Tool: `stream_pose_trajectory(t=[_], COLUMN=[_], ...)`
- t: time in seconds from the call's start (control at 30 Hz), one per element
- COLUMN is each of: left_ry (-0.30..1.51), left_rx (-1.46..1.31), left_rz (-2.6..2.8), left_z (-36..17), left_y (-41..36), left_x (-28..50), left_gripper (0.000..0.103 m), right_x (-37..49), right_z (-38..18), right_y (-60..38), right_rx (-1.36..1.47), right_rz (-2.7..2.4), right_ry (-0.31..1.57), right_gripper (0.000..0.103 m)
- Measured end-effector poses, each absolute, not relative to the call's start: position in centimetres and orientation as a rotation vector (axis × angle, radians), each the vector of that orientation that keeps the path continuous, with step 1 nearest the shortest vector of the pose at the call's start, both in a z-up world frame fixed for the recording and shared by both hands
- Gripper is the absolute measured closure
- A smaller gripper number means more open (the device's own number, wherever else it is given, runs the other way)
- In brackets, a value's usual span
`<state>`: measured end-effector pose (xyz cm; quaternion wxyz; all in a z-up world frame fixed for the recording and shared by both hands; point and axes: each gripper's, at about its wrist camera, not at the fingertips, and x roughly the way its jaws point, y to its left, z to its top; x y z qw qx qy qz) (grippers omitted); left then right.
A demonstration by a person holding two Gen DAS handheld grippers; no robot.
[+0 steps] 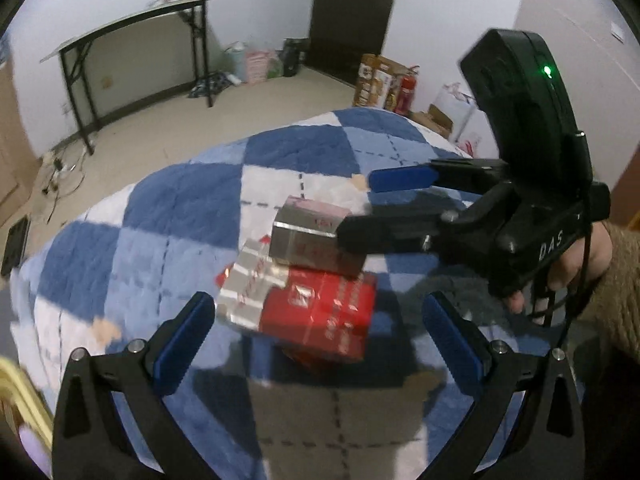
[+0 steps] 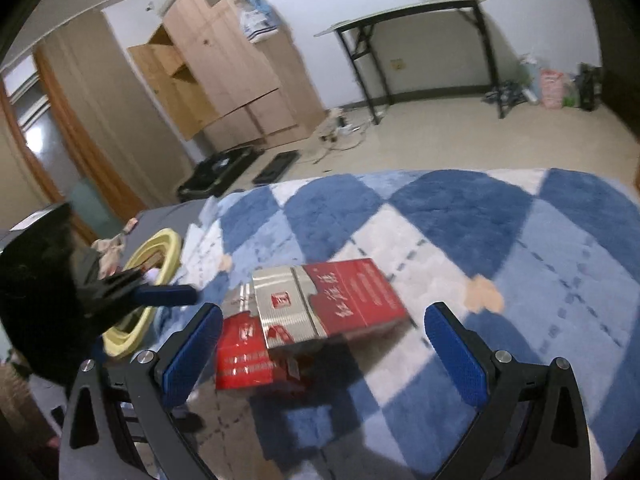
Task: Organize rigid objects
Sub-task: 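Grasp the silver-red Hongqiqu box with the right tool, then carry the Hongqiqu box into the basin and release it with the right tool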
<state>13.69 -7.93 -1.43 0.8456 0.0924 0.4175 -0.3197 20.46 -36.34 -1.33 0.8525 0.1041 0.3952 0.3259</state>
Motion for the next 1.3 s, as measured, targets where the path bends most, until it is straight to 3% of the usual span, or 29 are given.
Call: stream_pose_trajectory(t=[0.43, 0.5, 0.63, 0.97, 1.3], left_ry=[0.944, 0.925, 0.885, 0.877, 0.804], left_rx=[0.254, 0.230, 0.211, 0.163, 0.035], left_rz=[-0.718, -0.693, -0.650, -0.294, 0.094], left_z=[-4.2, -4.1, -3.2, 2.3, 8.8], left_y=[-9.3, -8.9, -7.6, 3.7, 13.3], left_x=[16.3, 16.3, 15.7, 13.0, 5.0], left_gripper=[0.001, 0.008, 0.008, 0.008, 0.008], right_x=[24.8, 25.2, 24.9, 20.7, 12.4], right_z=[-4.6, -5.0, -4.7, -1.4, 3.3], right_y=[-34.2, -34.2, -35.3, -39.0, -33.9], right_rx=[0.151, 0.166, 0.197, 0.166, 0.079], right_rz=[0.766, 0.766, 0.736, 0.592, 0.666], right_ry=[0.919, 0.931, 0.869, 0.738, 0.678], right_gripper=[0.001, 0.005, 0.005, 0.005, 0.005])
